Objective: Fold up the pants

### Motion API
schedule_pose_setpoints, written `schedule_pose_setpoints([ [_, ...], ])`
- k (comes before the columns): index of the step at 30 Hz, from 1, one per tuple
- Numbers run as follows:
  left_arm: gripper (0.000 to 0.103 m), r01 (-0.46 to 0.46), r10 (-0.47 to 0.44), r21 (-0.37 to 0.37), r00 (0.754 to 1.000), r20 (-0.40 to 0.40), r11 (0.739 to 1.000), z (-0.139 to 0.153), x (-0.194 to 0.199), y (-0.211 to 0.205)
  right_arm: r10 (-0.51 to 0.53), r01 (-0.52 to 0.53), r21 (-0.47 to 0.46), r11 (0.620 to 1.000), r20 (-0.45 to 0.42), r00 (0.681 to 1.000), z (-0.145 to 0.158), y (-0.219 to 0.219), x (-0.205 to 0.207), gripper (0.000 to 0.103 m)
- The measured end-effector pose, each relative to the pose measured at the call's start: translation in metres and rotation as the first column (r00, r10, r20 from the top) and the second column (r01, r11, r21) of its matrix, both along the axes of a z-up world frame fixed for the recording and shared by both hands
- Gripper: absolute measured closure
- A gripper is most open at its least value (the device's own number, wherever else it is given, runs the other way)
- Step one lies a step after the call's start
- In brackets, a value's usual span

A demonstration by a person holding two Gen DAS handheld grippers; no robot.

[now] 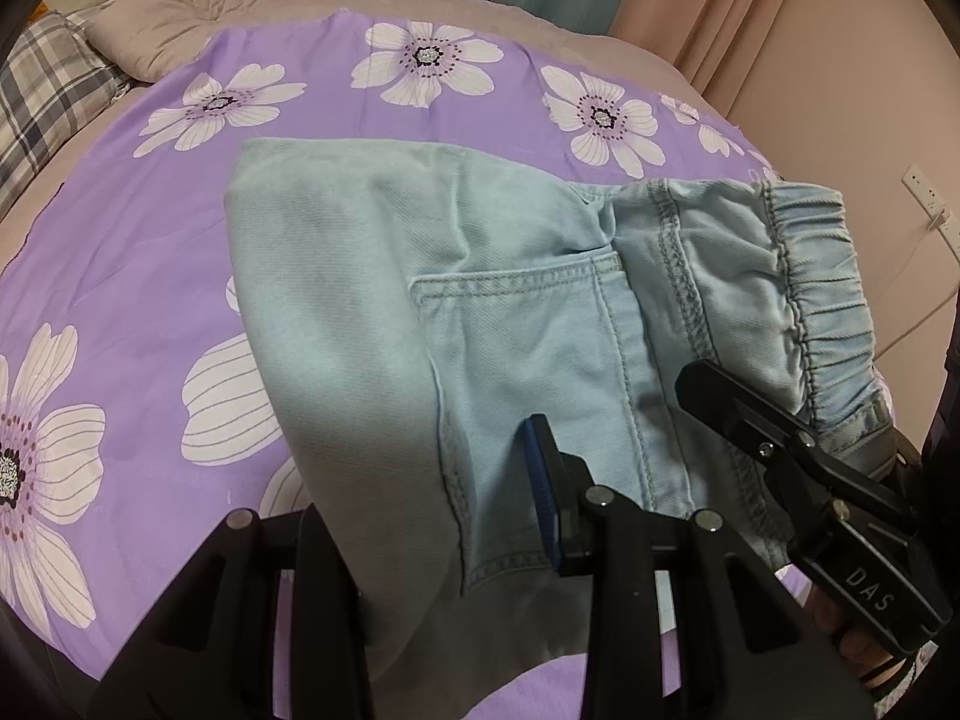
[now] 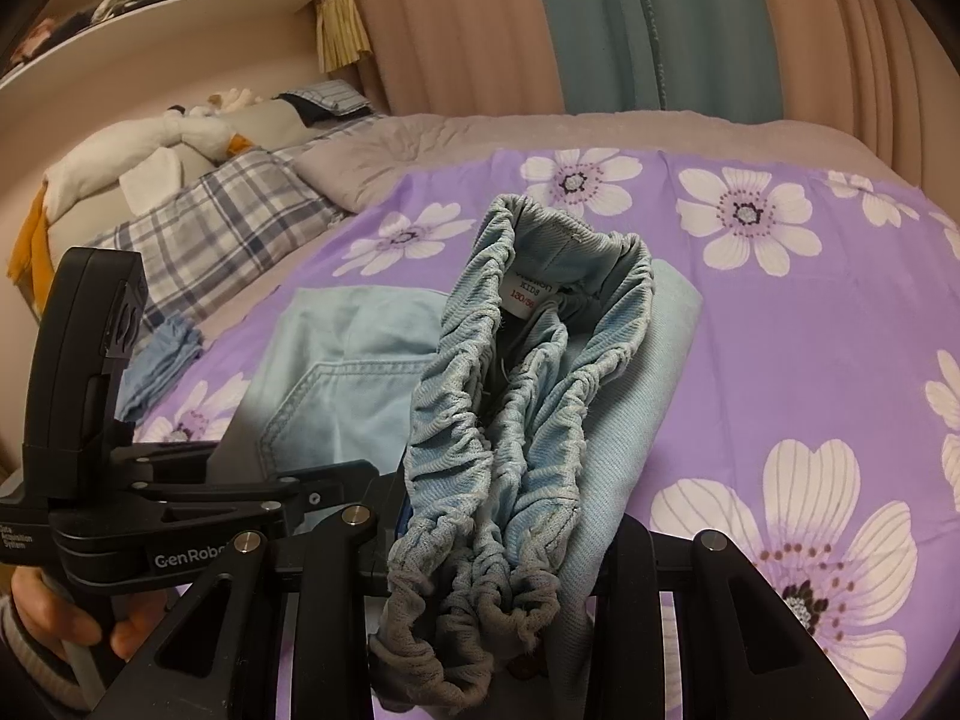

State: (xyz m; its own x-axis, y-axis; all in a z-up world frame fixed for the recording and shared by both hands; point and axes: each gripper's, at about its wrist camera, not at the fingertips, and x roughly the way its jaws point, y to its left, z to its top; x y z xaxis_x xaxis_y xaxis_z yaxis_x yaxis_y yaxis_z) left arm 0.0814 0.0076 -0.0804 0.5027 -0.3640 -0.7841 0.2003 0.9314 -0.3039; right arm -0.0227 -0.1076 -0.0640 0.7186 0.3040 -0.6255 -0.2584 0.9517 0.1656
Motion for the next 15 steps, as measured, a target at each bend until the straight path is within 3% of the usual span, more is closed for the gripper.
schedule_pose_setpoints([
  [15, 0.071, 0.002, -0.002, 0.006, 1.000, -0.028, 1.000, -0.009, 0.010, -0.001, -0.009, 0.010, 0.007, 1.000, -0.034, 0.999, -0.008, 0.001, 0.010, 0.067],
])
